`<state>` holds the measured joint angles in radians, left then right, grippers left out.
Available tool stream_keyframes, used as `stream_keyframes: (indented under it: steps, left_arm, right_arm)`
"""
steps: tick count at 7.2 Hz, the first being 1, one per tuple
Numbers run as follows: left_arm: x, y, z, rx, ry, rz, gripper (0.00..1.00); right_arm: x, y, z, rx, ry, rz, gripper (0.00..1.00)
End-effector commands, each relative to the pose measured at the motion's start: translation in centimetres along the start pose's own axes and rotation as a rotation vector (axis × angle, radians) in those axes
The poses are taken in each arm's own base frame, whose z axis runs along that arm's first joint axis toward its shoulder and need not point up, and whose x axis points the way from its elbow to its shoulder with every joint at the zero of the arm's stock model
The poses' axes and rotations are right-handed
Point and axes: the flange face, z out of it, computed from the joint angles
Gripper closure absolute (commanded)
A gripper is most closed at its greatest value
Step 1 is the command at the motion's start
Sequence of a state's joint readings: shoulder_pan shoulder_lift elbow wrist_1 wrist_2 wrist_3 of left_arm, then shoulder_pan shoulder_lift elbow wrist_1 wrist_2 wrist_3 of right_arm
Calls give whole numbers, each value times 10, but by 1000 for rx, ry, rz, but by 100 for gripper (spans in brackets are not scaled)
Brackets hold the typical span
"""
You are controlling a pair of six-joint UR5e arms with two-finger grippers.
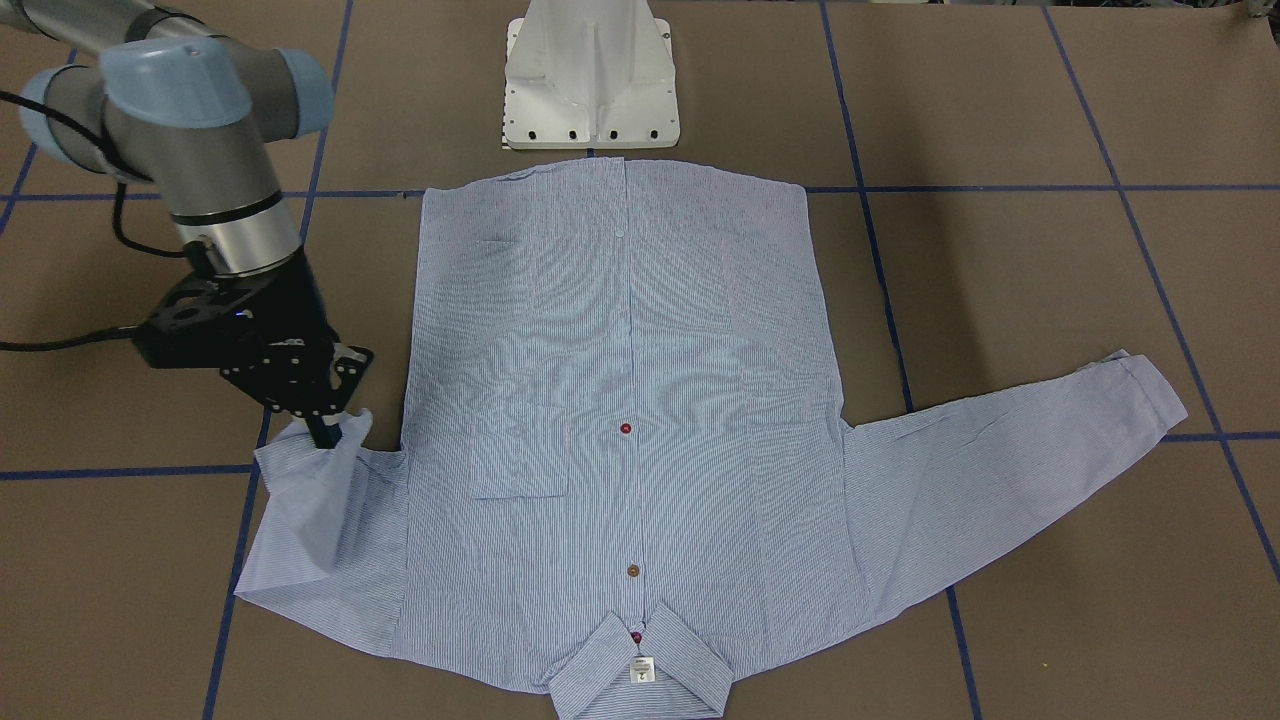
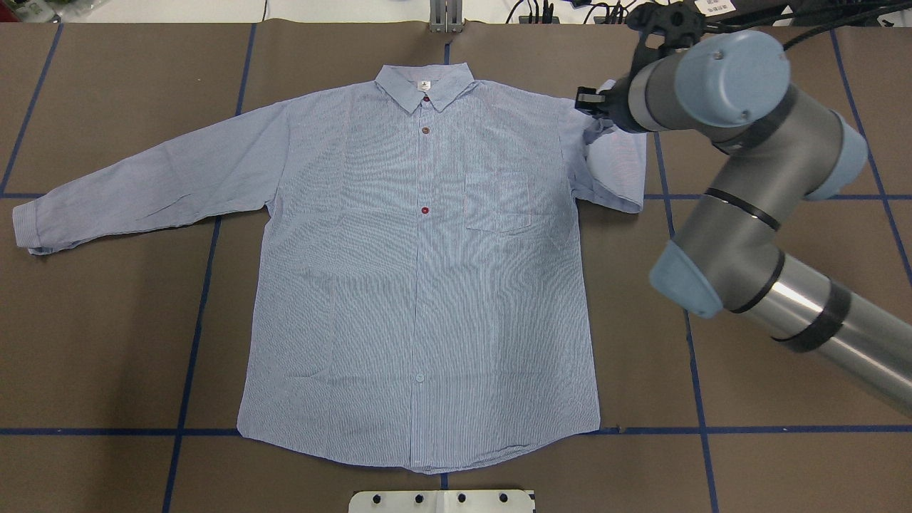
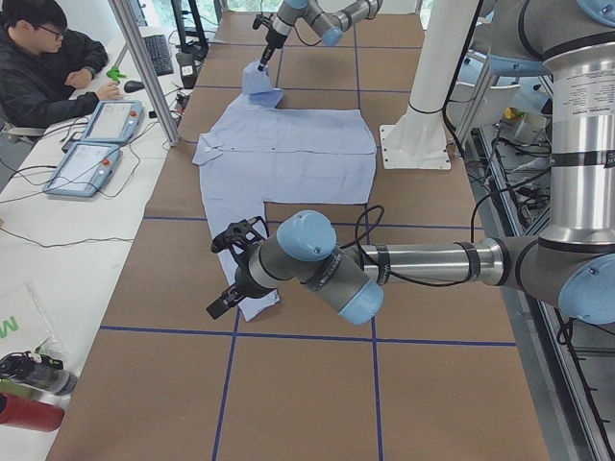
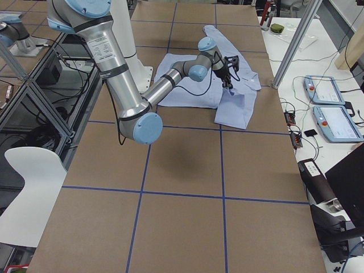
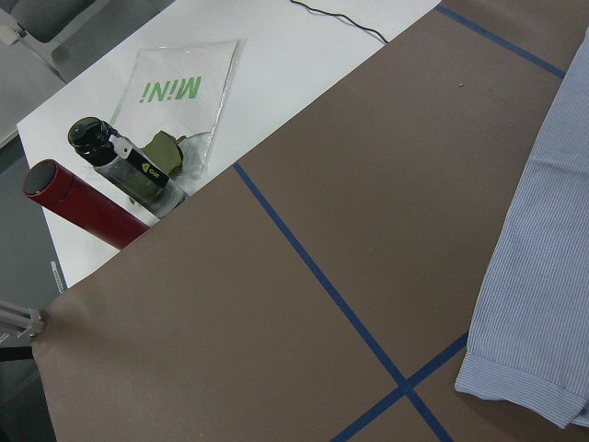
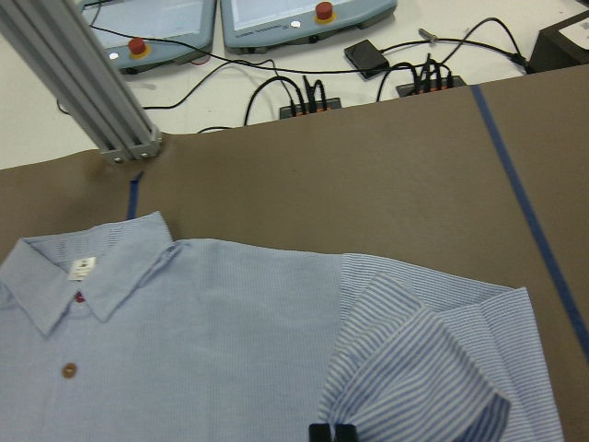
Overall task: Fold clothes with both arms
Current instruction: 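Fold the held sleeve across the shirt front toward the collar with the right gripper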
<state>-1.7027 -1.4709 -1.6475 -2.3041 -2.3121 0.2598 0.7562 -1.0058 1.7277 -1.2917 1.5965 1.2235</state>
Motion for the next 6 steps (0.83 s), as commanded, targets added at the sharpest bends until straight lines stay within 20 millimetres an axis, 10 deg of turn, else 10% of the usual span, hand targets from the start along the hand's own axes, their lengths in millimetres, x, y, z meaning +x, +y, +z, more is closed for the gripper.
stream_keyframes:
  steps: [1, 3, 6]
  left_arm:
    - [0, -2, 0, 2, 0, -1, 0]
    - [1, -2, 0, 3, 6, 1, 0]
    - [1, -2, 0, 3, 6, 1, 0]
  right_arm:
    - [-117, 43, 20, 101, -22, -41, 100]
    - [-175, 109, 82, 132, -13, -93, 100]
    - [-244, 145, 94, 92, -19, -125, 100]
